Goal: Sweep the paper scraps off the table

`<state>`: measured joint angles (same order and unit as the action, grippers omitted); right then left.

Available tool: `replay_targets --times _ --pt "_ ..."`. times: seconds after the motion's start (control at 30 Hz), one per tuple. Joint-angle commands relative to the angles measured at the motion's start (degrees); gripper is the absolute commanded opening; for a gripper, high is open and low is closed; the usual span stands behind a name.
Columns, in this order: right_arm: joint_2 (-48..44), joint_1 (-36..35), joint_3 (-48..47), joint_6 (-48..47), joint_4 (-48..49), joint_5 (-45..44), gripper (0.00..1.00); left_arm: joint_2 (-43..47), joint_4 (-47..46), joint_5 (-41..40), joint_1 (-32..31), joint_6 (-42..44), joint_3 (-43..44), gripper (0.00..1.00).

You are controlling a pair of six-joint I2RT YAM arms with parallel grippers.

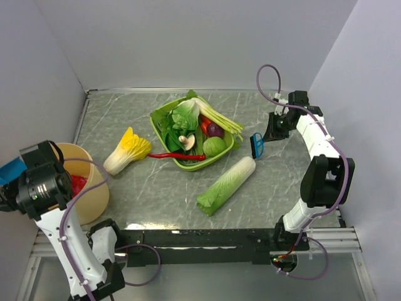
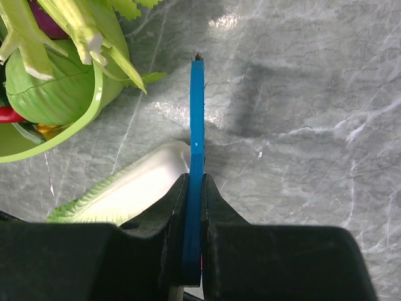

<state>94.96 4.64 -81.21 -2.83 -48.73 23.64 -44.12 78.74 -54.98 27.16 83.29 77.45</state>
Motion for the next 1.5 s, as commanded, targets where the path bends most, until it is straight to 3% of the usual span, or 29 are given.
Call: replay_targets --times 0.0,0.07,0.1,0.17,0.2,0.3,0.33,0.43,0.57,0.63,0.67,0.8,0.83,1.03,1.23,1.47 --pt "-3.3 0.2 0.6 0.0 1.5 0.4 0.0 -5.0 -1.0 2.8 0.4 -4.3 8.9 0.01" --pt "-3.4 0.4 -0.2 -0.4 1.2 0.4 0.0 -7.5 -2.6 7.3 0.3 -8.4 12.8 0.01" --pt "-3.5 0.4 -0.6 -0.7 0.9 0.4 0.0 -11.0 -4.2 16.7 0.3 -10.1 20.0 0.01" --pt "-3.7 0.6 -1.4 -1.6 0.6 -0.5 0.0 -15.3 -4.1 26.1 0.4 -18.4 29.0 0.01" --pt "-3.9 0.8 -1.6 -1.8 0.4 -1.0 0.0 -19.2 -3.9 34.6 0.3 -21.1 37.9 0.01" --pt "-5.7 1.9 -1.5 -3.3 -0.2 -2.5 0.0 -23.9 -1.1 50.6 0.4 -28.7 50.3 0.01" --pt "-7.0 2.7 -1.2 -4.3 -0.5 -2.9 0.0 -23.7 -0.5 61.6 0.4 -28.7 50.2 0.01" --pt "-9.3 4.4 -1.0 -7.4 -1.5 -4.1 0.0 -19.7 -3.0 78.8 0.3 -26.2 40.7 0.01" --pt "-12.0 8.3 -0.4 -11.8 -3.3 -5.6 0.0 -19.4 -6.8 88.8 -2.3 -28.4 31.5 0.01" --pt "-14.1 9.4 1.5 -13.9 -3.3 -6.8 0.0 -22.7 -7.3 88.2 -6.5 -35.2 29.9 0.01" --pt "-14.8 9.7 2.2 -14.7 -3.8 -7.6 0.0 -25.3 -6.8 85.4 -13.4 -36.9 29.9 0.01" --pt "-22.0 9.6 9.6 -19.4 -1.8 -11.3 0.0 -26.7 -8.2 82.8 -28.6 -44.5 25.0 0.01" --pt "-23.8 9.6 13.5 -20.8 -0.2 -11.7 0.0 -26.2 -8.2 82.3 -33.7 -44.7 22.9 0.01" --pt "-33.6 8.9 25.1 -35.9 12.8 -16.7 0.0 -19.6 -7.8 74.4 -50.3 -43.6 2.8 0.01" --pt "-39.7 6.7 36.3 -49.7 23.5 -19.7 0.0 -17.8 -8.0 67.7 -61.3 -45.6 -10.9 0.01" --pt "-43.5 3.0 46.7 -56.5 31.8 -21.7 0.0 -22.4 -17.9 59.7 -64.4 -50.1 -21.3 0.03"
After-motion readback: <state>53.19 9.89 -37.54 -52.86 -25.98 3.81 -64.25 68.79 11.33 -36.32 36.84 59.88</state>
